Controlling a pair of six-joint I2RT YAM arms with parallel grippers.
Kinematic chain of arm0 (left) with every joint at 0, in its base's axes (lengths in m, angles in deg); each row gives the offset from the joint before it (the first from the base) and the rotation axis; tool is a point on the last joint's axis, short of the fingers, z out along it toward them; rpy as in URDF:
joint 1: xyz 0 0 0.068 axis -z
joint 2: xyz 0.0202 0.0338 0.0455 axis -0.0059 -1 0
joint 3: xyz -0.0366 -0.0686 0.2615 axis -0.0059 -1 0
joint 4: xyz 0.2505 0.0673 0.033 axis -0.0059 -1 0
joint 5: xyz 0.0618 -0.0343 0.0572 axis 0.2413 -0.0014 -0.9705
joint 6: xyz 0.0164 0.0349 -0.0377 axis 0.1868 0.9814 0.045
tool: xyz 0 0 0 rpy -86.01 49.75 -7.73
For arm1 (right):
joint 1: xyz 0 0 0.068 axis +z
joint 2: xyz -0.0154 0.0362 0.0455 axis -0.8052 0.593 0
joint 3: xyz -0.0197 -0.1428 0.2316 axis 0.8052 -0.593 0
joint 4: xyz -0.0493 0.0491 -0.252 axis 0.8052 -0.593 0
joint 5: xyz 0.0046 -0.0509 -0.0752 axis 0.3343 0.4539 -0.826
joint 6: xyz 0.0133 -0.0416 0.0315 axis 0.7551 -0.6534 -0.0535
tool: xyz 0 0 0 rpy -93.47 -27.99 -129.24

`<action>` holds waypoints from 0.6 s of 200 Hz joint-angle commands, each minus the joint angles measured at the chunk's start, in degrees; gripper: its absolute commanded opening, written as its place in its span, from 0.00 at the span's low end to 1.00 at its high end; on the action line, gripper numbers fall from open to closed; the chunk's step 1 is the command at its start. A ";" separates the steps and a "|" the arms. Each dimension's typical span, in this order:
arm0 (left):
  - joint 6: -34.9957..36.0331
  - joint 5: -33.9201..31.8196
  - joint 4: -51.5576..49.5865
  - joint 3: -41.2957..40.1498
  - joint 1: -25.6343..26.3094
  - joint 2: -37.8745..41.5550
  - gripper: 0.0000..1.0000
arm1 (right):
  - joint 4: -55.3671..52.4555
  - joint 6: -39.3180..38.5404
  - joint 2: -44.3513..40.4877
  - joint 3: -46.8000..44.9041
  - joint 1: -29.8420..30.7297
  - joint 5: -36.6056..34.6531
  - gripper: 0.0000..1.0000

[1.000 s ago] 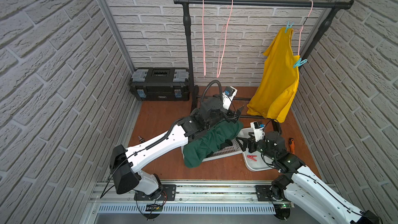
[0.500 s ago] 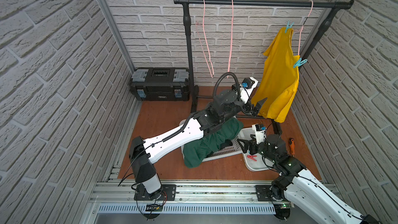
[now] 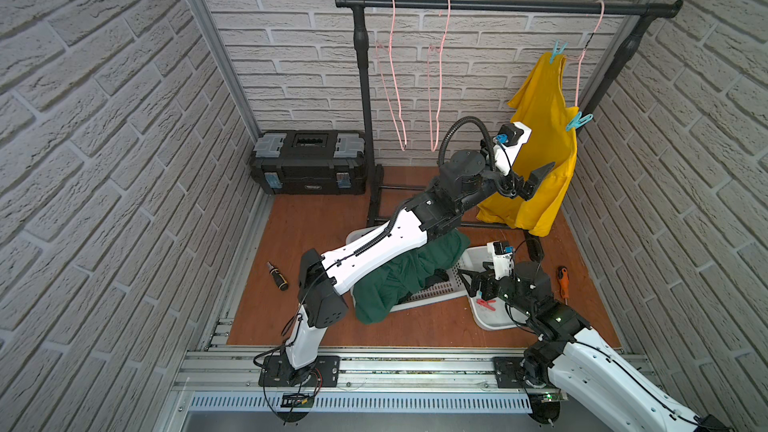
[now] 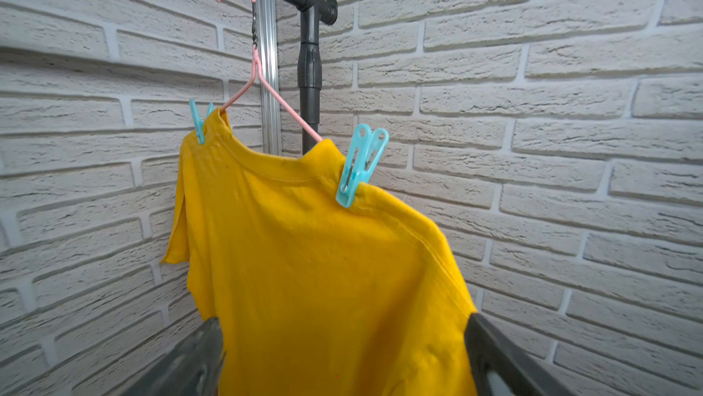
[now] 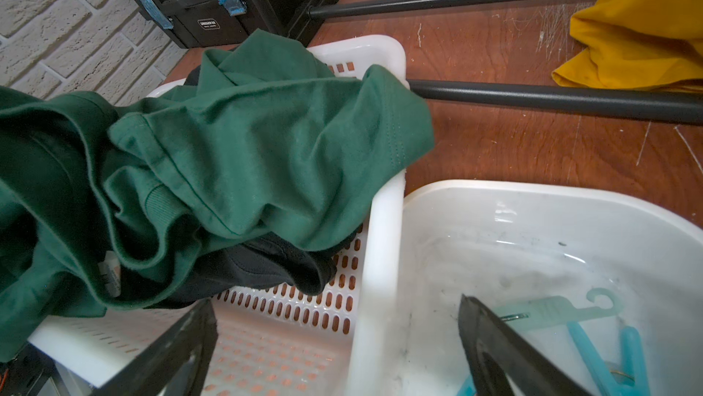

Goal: Remove the clothespins securing t-shirts to the hanger
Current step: Pick up the hanger from the clothes rail.

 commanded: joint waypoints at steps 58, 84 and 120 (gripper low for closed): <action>-1.89 3.36 -0.18 18.68 1.89 -12.87 0.98 | 4.45 1.35 -0.48 -2.09 -0.20 1.59 1.00; -1.23 1.65 -0.67 21.63 2.95 -14.91 0.98 | 4.52 1.23 -0.74 -2.56 -0.22 1.89 1.00; 1.52 -0.94 -0.78 24.17 3.95 -16.86 0.98 | 5.12 1.18 -1.32 -3.44 -0.21 2.13 1.00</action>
